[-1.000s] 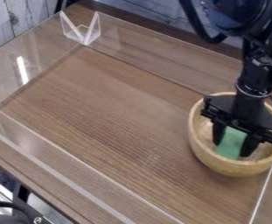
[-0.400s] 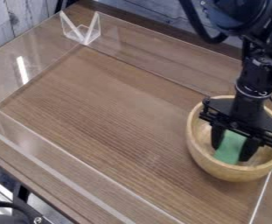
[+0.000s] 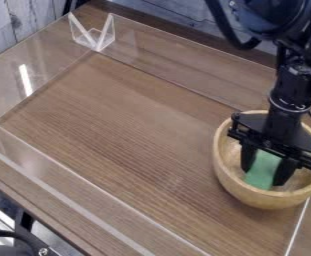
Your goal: Move green stick from inside the wooden bowl to the table next to it
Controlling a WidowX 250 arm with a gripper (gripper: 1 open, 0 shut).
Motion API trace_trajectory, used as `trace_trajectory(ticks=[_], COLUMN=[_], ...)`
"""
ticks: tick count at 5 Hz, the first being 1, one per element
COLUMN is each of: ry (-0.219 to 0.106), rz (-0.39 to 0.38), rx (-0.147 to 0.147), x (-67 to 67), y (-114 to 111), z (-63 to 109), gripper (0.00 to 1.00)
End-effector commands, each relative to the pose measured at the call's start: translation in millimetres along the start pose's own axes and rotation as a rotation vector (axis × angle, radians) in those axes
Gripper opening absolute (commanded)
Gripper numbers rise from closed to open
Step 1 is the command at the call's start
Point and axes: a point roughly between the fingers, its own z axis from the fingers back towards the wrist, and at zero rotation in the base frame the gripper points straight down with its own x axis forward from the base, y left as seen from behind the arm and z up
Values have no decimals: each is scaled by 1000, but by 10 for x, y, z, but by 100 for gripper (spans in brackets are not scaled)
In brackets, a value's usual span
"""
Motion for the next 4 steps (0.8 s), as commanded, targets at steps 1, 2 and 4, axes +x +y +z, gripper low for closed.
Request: trace_trajectory(ticks=[1, 2, 4], ry=[-16, -5, 0], rz=[9, 13, 19], rx=[-18, -19, -16], x=[61, 53, 51], y=[-16, -8, -2], z=[102, 103, 72], gripper=[100, 100, 100])
